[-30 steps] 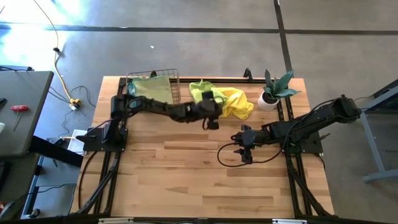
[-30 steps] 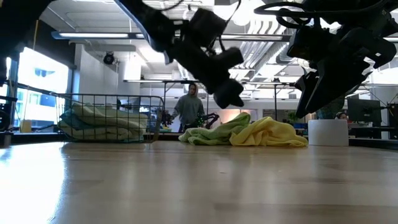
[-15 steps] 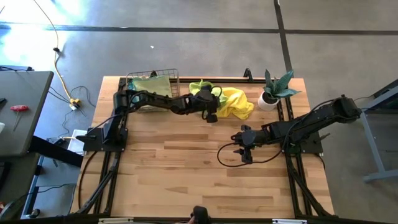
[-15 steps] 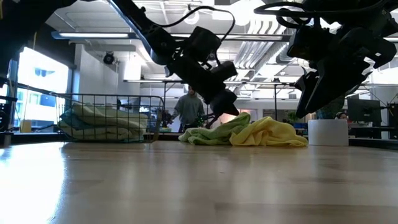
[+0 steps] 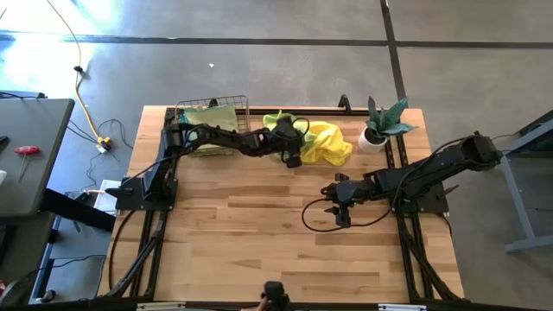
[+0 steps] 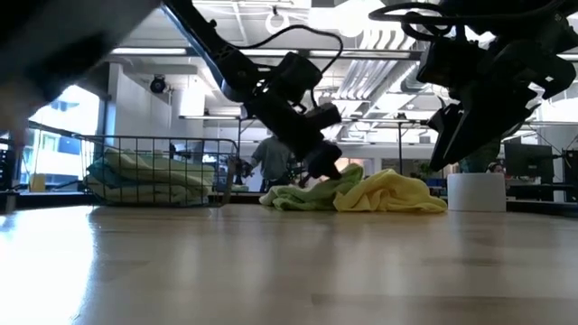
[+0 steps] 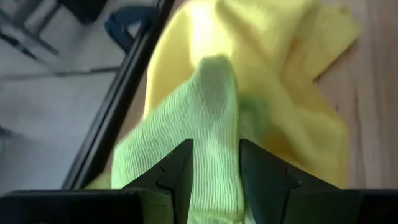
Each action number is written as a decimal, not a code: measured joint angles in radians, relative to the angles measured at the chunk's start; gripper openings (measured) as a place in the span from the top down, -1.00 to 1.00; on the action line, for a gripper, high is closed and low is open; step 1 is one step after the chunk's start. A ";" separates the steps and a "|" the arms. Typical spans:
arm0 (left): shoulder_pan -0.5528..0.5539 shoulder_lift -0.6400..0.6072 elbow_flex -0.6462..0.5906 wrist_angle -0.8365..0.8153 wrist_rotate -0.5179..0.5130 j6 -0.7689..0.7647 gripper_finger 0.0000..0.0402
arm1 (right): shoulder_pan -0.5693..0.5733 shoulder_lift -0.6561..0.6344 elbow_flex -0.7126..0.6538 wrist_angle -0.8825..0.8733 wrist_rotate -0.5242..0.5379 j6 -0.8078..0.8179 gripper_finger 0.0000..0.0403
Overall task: Fold microfiber towels
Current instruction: Fold the light green towel
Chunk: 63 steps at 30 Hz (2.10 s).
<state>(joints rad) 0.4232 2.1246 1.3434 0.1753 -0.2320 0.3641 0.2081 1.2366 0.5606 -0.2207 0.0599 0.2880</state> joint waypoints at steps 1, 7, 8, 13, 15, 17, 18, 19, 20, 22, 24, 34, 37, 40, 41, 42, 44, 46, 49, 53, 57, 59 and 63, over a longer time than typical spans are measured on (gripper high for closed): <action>0.002 0.000 0.000 -0.015 0.000 -0.013 0.43 | 0.000 0.000 0.000 0.000 0.000 0.000 0.10; 0.006 0.013 -0.002 -0.067 0.012 -0.039 0.61 | 0.000 0.000 0.000 -0.001 0.000 0.000 0.10; 0.006 0.010 -0.002 -0.062 0.015 -0.045 0.62 | 0.000 0.000 0.000 -0.001 0.000 0.000 0.10; 0.004 0.004 0.000 -0.066 0.001 -0.047 0.66 | 0.000 0.000 0.000 0.000 0.000 0.000 0.10; -0.002 -0.009 -0.001 -0.066 -0.013 -0.047 0.73 | 0.000 0.000 0.000 0.000 0.000 0.000 0.10; -0.009 -0.031 -0.001 -0.063 -0.026 -0.047 0.85 | 0.000 0.000 0.000 0.000 0.000 0.000 0.10; -0.014 -0.042 0.000 -0.058 -0.023 -0.051 0.92 | 0.000 0.000 0.000 0.000 0.000 0.000 0.10; -0.019 -0.050 0.000 -0.056 -0.011 -0.063 0.96 | 0.000 0.000 0.000 0.000 0.000 0.000 0.10; -0.025 -0.056 0.000 -0.054 0.005 -0.081 0.97 | 0.000 0.000 0.000 0.000 0.000 0.000 0.10; -0.040 -0.071 0.000 -0.068 0.038 -0.115 0.96 | 0.000 0.000 0.000 0.000 0.000 0.000 0.10; -0.064 -0.089 0.000 -0.069 0.056 -0.145 0.99 | 0.000 0.000 0.000 0.000 0.000 0.000 0.10; -0.255 -0.193 0.000 -0.186 -0.086 -0.170 1.00 | 0.000 0.000 0.000 0.000 0.000 0.000 0.10; -0.317 -0.208 0.000 -0.217 -0.201 -0.171 1.00 | 0.000 0.000 0.000 0.000 0.000 0.000 0.10; -0.373 -0.219 0.000 -0.231 -0.308 -0.171 1.00 | 0.000 0.000 0.000 0.000 0.000 0.000 0.10; -0.389 -0.224 0.000 -0.238 -0.343 -0.171 1.00 | 0.000 0.000 0.000 0.000 0.000 0.000 0.10; -0.404 -0.230 0.000 -0.250 -0.371 -0.171 1.00 | 0.000 0.000 0.000 0.000 0.000 0.000 0.10; -0.433 -0.236 0.000 -0.244 -0.419 -0.178 1.00 | 0.000 0.000 0.000 -0.003 -0.009 0.033 0.10; -0.459 -0.235 0.000 -0.255 -0.454 -0.195 1.00 | 0.000 0.000 0.001 -0.012 -0.043 0.125 0.10; -0.493 -0.234 0.000 -0.269 -0.485 -0.224 1.00 | 0.000 0.000 0.002 -0.007 -0.053 0.251 0.10; -0.534 -0.234 0.000 -0.338 -0.487 -0.322 1.00 | 0.000 0.000 0.002 -0.007 -0.053 0.344 0.10; -0.580 -0.234 0.000 -0.398 -0.487 -0.410 1.00 | 0.000 0.000 0.002 -0.006 -0.053 0.366 0.10; -0.604 -0.234 0.000 -0.405 -0.478 -0.439 1.00 | 0.000 0.000 0.002 -0.007 -0.053 0.362 0.10; -0.647 -0.234 0.000 -0.421 -0.468 -0.465 1.00 | 0.000 0.000 0.002 -0.006 -0.052 0.365 0.10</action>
<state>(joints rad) -0.2240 1.8908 1.3434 -0.2452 -0.6998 -0.1013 0.2081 1.2369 0.5625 -0.2272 0.0083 0.6534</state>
